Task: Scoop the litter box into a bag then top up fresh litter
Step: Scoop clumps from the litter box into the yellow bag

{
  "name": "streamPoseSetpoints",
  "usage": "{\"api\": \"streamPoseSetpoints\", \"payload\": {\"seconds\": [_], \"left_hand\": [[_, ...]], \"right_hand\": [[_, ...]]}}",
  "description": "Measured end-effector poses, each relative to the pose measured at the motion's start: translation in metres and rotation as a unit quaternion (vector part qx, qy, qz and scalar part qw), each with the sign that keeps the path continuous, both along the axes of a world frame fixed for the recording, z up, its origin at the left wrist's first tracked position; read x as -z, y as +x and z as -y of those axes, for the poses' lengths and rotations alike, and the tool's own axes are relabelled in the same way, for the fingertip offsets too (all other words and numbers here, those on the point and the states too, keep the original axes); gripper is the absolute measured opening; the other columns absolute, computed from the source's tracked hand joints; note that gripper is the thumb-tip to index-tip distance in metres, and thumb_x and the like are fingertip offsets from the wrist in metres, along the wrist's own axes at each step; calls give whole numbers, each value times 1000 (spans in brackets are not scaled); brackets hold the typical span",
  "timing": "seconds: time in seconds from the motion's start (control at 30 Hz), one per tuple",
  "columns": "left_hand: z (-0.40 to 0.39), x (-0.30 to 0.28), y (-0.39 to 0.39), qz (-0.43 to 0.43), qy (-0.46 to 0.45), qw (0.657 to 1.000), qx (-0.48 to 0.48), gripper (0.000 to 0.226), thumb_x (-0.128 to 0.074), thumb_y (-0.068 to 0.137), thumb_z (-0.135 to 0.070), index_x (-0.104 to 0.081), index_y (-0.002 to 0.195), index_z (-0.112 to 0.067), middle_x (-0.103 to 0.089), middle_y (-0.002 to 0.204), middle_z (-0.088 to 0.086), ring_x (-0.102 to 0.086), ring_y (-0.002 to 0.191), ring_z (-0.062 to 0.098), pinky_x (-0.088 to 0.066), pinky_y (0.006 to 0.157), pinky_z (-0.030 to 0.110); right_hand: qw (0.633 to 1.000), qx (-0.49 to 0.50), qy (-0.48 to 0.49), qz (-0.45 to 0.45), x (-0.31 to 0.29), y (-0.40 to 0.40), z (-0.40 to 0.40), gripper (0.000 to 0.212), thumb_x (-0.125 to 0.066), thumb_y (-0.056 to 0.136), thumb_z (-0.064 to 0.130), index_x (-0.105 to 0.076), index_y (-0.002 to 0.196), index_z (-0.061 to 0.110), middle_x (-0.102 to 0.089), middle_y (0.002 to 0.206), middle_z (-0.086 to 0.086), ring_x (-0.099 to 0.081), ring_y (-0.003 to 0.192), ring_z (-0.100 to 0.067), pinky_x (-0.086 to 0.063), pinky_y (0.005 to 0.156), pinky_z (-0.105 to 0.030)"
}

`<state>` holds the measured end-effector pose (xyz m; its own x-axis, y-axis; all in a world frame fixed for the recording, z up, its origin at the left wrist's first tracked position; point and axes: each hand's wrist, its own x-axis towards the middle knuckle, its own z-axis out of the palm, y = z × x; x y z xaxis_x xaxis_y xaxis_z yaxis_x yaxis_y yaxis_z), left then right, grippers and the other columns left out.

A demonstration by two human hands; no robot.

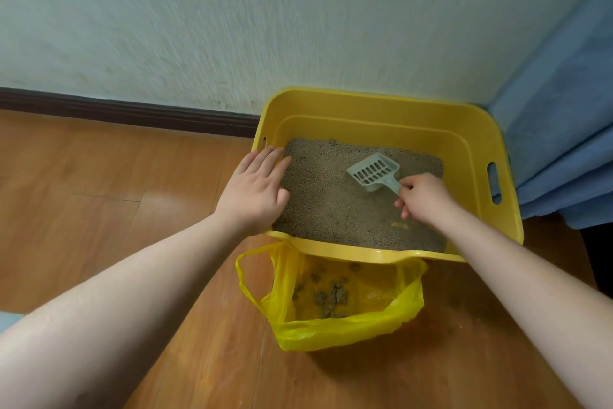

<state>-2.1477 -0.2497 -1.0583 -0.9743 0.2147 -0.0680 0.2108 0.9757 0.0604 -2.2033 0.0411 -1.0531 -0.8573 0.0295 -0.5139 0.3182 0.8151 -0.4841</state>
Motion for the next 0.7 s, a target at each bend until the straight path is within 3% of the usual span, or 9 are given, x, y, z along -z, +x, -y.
{"api": "streamPoseSetpoints", "payload": {"seconds": [0.23, 0.4, 0.5, 0.6, 0.7], "left_hand": [[-1, 2, -1, -5, -5, 1000, -6, 67, -23, 87, -37, -43, 145, -9, -38, 153, 14, -28, 145, 27, -6, 119, 37], [0, 2, -1, -5, -5, 1000, -10, 68, -21, 88, -39, -38, 149, -12, -31, 157, 11, -21, 148, 24, -2, 120, 36], [0, 2, -1, -7, -4, 1000, -11, 67, -23, 88, -39, -39, 148, -12, -32, 156, 10, -22, 147, 24, -3, 120, 36], [0, 3, -1, -7, -1, 1000, -12, 66, -25, 88, -37, -41, 147, -12, -35, 155, 11, -25, 147, 25, -5, 120, 37], [0, 2, -1, -7, -1, 1000, -13, 66, -25, 88, -37, -41, 147, -13, -35, 155, 10, -25, 147, 24, -4, 120, 37]], "right_hand": [[998, -37, 47, 7, 12, -28, 28, 26, -48, 98, 13, -66, 116, 9, -68, 77, -1, -56, 49, -11, -41, 43, -22], [999, -40, 29, 21, 17, -33, 46, 26, -46, 99, 12, -65, 116, 9, -68, 80, -3, -55, 50, -11, -38, 41, -20], [1000, -4, -27, 13, 23, -21, 56, 29, -43, 100, 11, -62, 120, 7, -66, 83, -4, -53, 51, -10, -34, 37, -16], [989, 68, -124, 37, 33, -7, 70, 31, -38, 100, 8, -56, 125, 3, -60, 82, -6, -50, 54, -13, -39, 47, -22], [941, 212, -245, 97, 37, -11, 96, 23, -36, 101, 8, -52, 116, 6, -55, 79, -5, -47, 60, -14, -37, 53, -25]]}}
